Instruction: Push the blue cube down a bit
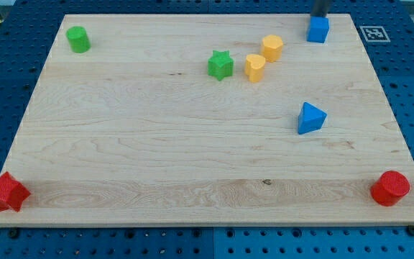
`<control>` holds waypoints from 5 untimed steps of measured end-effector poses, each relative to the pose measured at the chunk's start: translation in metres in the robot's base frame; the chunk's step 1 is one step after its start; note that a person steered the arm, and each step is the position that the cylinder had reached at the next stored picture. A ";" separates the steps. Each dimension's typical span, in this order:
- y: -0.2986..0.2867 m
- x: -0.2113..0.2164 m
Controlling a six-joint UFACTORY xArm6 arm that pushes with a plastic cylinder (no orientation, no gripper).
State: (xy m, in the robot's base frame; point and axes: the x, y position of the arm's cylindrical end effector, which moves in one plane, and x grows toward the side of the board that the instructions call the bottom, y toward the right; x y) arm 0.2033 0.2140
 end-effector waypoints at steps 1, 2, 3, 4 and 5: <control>-0.001 0.003; -0.016 0.046; -0.028 0.108; -0.032 0.137; -0.034 0.137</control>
